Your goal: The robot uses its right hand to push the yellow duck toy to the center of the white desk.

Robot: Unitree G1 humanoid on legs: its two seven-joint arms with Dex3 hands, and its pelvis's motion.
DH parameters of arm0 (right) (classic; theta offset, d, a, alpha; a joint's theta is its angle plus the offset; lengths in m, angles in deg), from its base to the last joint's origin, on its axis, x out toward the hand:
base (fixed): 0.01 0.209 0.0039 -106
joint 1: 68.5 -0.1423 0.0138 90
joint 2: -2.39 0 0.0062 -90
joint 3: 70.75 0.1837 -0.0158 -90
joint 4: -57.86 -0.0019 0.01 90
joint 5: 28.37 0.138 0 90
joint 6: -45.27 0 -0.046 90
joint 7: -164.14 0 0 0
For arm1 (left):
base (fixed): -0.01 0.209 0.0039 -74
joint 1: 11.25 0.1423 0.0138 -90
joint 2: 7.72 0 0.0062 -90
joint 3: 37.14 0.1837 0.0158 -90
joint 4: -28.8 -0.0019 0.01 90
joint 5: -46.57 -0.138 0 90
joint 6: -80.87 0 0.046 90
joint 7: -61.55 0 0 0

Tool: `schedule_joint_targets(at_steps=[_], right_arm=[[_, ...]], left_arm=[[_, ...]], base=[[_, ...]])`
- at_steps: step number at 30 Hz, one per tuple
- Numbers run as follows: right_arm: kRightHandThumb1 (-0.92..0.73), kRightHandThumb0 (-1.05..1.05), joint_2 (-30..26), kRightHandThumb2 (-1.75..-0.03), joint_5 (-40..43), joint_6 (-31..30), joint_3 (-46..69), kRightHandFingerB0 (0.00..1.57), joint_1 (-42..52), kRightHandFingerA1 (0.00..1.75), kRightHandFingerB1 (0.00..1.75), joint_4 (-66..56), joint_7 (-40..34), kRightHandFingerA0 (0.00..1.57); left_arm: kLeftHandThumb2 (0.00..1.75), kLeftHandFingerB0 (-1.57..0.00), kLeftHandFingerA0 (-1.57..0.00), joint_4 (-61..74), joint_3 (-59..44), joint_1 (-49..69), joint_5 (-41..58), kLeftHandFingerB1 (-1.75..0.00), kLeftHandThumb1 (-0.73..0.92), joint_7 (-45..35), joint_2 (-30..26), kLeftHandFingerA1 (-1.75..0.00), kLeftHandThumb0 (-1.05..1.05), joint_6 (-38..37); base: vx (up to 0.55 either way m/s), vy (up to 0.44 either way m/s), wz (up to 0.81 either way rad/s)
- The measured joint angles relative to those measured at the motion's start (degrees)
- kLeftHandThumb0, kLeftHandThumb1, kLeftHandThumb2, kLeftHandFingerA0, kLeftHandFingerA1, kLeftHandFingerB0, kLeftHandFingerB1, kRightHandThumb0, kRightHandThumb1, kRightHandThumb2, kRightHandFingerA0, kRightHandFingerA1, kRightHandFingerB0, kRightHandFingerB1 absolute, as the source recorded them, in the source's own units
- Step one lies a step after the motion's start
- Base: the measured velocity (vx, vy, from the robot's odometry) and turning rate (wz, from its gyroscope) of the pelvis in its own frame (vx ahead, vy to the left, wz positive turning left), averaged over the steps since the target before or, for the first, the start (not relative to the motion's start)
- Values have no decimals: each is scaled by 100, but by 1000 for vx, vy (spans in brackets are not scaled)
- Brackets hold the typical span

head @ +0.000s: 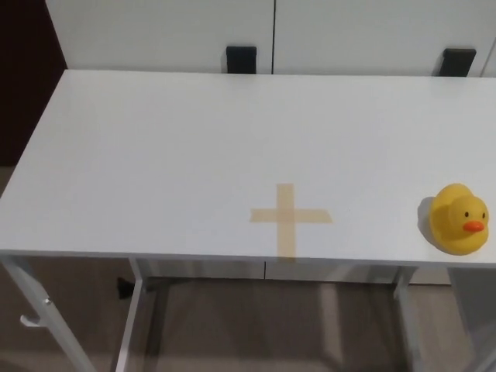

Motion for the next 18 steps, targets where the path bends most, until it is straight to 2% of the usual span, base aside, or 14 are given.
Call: schedule_joint_targets(at_steps=[1, 2, 3, 4, 5, 6, 7, 8, 9, 10, 11, 16, 17, 18], right_arm=[[-50, -5, 0, -95, 9, 3, 8, 64, -8, 66, 59, 12, 6, 98], [-52, -9, 0, -82, 21, 17, 20, 58, -20, 68, 56, 36, 6, 91], [-52, -9, 1, -82, 23, 53, 37, 58, -29, 68, 56, 83, -31, 91], [-55, -13, 1, -81, 18, 89, 53, 49, -45, 75, 57, 150, -120, 80], [-55, -13, 1, -81, 10, 106, 66, 49, -65, 75, 57, 206, -218, 80], [-67, -25, 1, -62, 7, 107, 76, 37, -79, 102, 55, 231, -276, 77], [-67, -25, 1, -62, 5, 106, 113, 37, -109, 102, 55, 257, -405, 77], [-56, -41, 1, -85, 6, 102, 144, 24, -121, 86, 56, 255, -453, 62], [-72, -39, 1, -60, 17, 75, 238, 25, -164, 86, 50, 227, -571, 54], [-72, -39, 0, -60, 36, 47, 337, 25, -222, 86, 50, 198, -668, 54], [-74, -51, -3, -62, 76, 23, 461, 25, -317, 76, 50, 174, -742, 35], [-76, -62, -131, -63, 268, -104, 812, 37, -951, 73, 46, 6, -876, 37], [-75, -66, -163, -63, 278, -116, 831, 41, -1041, 59, 40, -23, -886, 38], [-75, -66, -214, -63, 299, -157, 855, 41, -1223, 59, 40, -151, -906, 38]], left_arm=[[78, -85, -86, -5, -3, -6, 0, -98, 60, 1, 0, -91, -17, 0], [77, -84, -85, -14, -10, -15, 0, -97, 62, 1, 0, -91, -16, 0], [77, -84, -85, -15, -20, -18, 0, -97, 62, 2, -1, -91, -16, 0], [80, -81, -84, -16, -32, -14, 2, -95, 61, 2, -3, -89, -15, 0], [80, -81, -84, -17, -41, -5, 2, -95, 61, 2, -4, -89, -15, 0], [87, -83, -83, -20, -44, 0, 2, -98, 59, 2, -4, -88, -15, 0], [87, -83, -83, -26, -45, 10, 1, -98, 59, 3, -5, -88, -15, 0], [76, -82, -84, -27, -45, 12, 1, -96, 66, 3, -5, -86, -17, 0], [78, -84, -85, -27, -44, 14, 0, -97, 64, 3, -5, -87, -16, 0], [78, -84, -85, -27, -44, 12, 1, -97, 64, 3, -7, -87, -16, 0], [78, -85, -86, -33, -44, 7, 0, -98, 62, 3, -11, -87, -15, 0], [77, -84, -84, -43, -47, -38, 0, -96, 62, 4, -26, -85, -15, 0], [74, -87, -89, -44, -47, -41, 0, -99, 62, 5, -27, -91, -20, 0], [74, -87, -89, -50, -47, -41, -1, -99, 62, 11, -29, -91, -20, 0]], base=[[0, 0, 0], [0, 0, 0], [0, 0, 0], [0, 0, 0], [0, 0, 0], [0, 0, 0], [0, 0, 0], [0, 0, 0], [0, 0, 0], [0, 0, 0], [0, 0, 0], [0, 0, 0], [0, 0, 0], [0, 0, 0]])
